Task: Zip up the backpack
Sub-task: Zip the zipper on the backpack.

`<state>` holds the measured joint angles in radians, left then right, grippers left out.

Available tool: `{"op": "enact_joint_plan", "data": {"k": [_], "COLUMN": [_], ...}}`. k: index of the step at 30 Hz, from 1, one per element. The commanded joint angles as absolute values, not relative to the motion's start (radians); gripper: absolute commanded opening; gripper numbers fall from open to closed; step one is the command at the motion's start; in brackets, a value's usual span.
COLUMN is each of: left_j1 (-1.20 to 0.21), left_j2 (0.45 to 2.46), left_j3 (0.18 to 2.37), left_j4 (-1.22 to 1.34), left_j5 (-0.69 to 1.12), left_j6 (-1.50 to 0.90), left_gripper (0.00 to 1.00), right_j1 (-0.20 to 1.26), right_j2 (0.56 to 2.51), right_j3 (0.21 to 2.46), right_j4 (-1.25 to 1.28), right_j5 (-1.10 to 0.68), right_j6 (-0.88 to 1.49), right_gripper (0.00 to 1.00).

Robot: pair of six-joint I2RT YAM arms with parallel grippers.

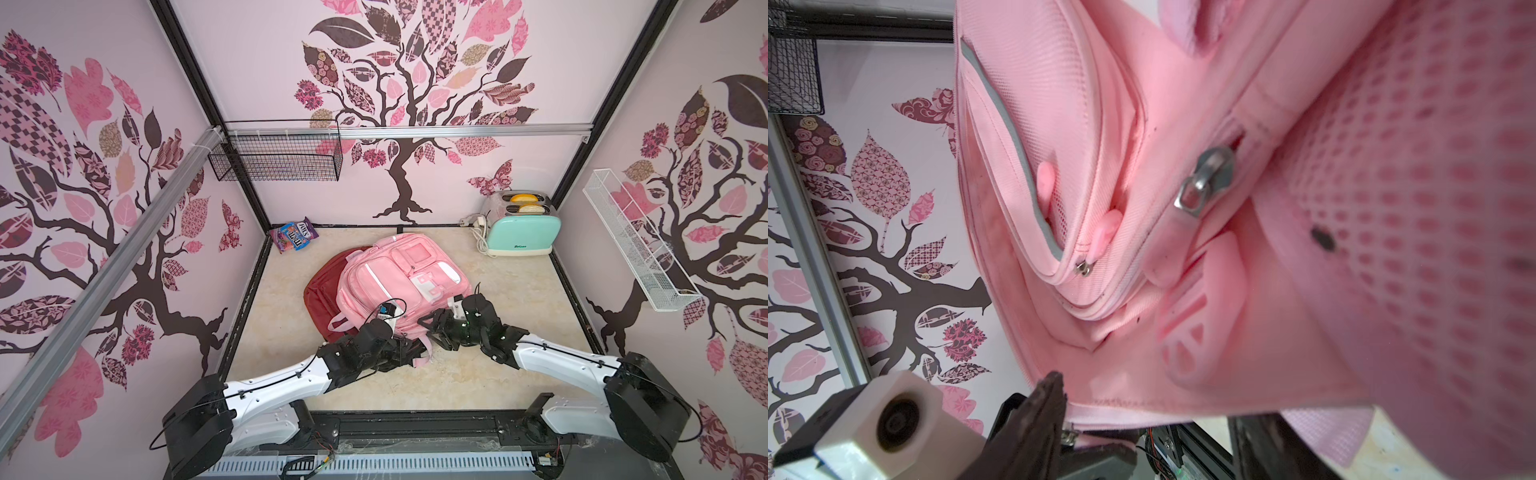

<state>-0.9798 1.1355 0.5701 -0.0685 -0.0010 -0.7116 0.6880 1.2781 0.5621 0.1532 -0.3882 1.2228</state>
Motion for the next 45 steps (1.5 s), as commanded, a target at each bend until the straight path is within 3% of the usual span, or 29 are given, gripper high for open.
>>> {"op": "enact_joint_plan", "data": {"k": [1,6,10,14,31,45], "left_j1": [-0.992,-0.991,-0.998,-0.999,-0.997,-0.874], "left_j2": [1.108,1.103,1.140,1.177,1.153,1.093], "left_j3": [0.612,0.627,0.629,0.635,0.656,0.645], "left_j4": [-0.088,-0.119,-0.132,-0.178,-0.282,-0.322], "left_j5": [-0.003,-0.006,0.003,-0.011,-0.100,-0.063], "left_j6": [-0.708,-0.709,-0.715,-0.719,-0.736,-0.729], "left_gripper": [0.00,0.00,0.00,0.00,0.00,0.00], "right_j1": [0.695,0.696,0.695,0.696,0.694,0.694], "right_j2": [1.317,1.346,1.347,1.325,1.334,1.343], "right_j3": [0.589,0.567,0.563,0.606,0.943,0.989], "right_j4": [0.215,0.222,0.220,0.133,-0.402,-0.538], "right_j5": [-0.398,-0.383,-0.375,-0.367,-0.353,-0.324], "right_j6": [1.240,1.233,1.202,1.104,0.537,0.384], "right_gripper": [0.58,0.37,0.15,0.00,0.00,0.00]}}
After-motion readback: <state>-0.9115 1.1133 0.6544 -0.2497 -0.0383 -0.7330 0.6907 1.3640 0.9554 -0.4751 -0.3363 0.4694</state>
